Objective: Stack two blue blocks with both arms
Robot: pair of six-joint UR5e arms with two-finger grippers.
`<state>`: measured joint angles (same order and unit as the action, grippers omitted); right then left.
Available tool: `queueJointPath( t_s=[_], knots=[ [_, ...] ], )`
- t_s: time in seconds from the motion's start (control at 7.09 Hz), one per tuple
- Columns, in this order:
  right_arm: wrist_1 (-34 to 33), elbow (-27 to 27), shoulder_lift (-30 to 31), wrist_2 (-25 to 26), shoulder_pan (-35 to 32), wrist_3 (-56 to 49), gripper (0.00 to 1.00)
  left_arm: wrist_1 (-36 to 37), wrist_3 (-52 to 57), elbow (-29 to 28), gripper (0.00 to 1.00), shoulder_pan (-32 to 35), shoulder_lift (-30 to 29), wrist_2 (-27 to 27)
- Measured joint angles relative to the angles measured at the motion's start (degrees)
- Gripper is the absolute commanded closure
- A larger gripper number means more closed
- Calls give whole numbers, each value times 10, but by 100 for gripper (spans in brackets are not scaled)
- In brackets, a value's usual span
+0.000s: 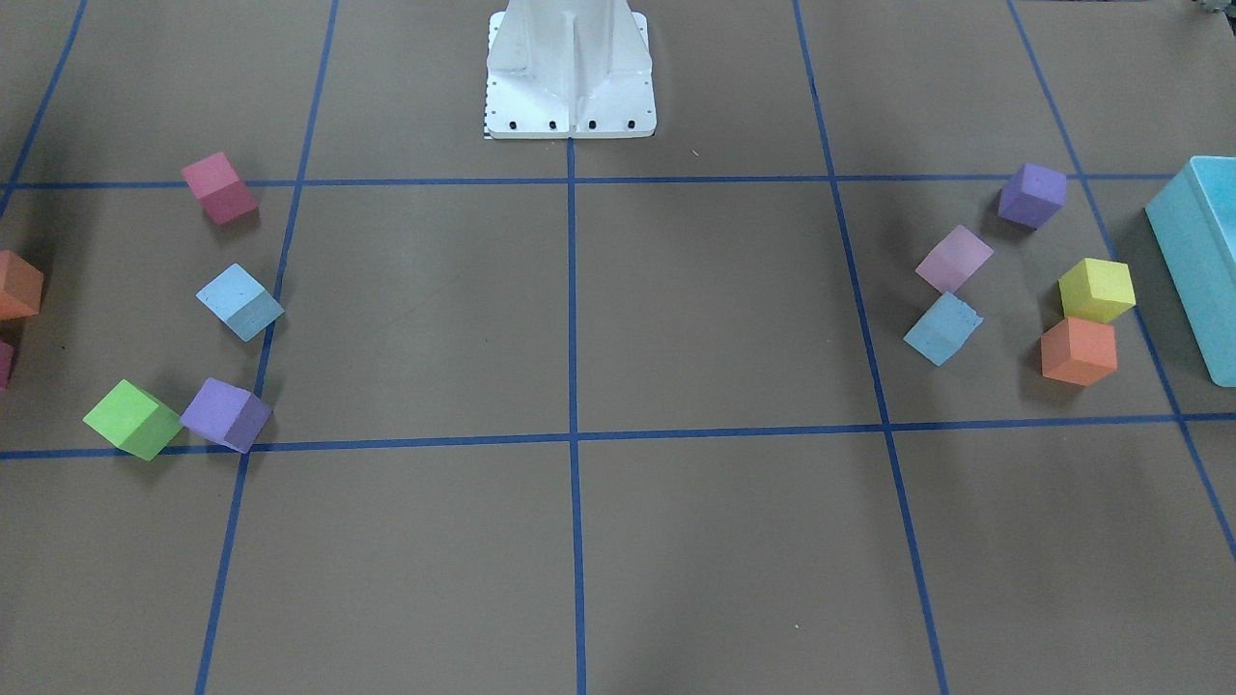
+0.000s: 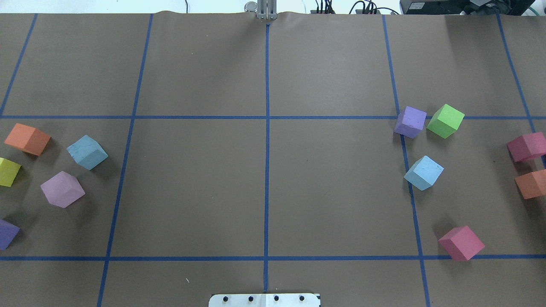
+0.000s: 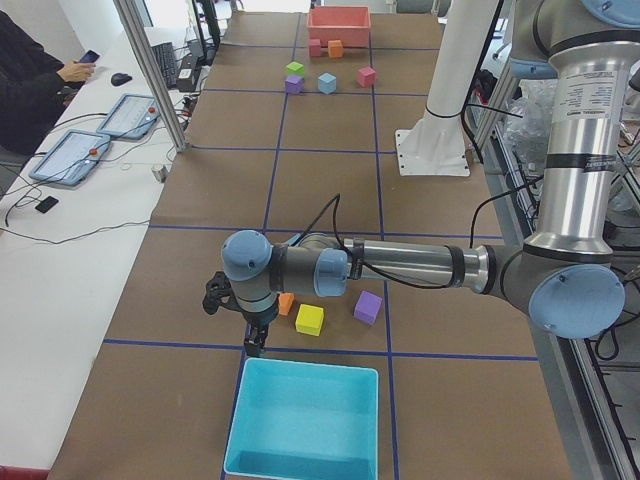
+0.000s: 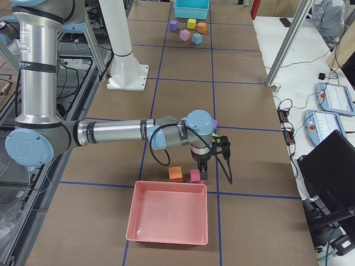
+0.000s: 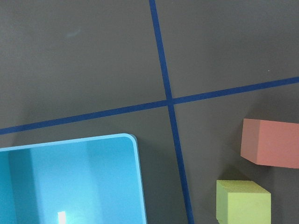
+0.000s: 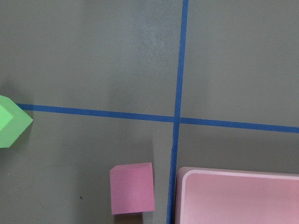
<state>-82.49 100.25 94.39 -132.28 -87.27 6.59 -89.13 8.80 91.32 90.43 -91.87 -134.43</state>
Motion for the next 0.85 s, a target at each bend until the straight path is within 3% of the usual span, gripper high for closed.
queueJointPath(
  t_s=[0.56, 0.85],
  knots=[
    [7, 1, -6, 9, 4, 1, 0, 0, -5, 6, 0, -1, -2, -1],
    [6, 14, -26, 10, 44, 5, 0, 3, -42, 33, 0, -8, -14, -1]
  ],
)
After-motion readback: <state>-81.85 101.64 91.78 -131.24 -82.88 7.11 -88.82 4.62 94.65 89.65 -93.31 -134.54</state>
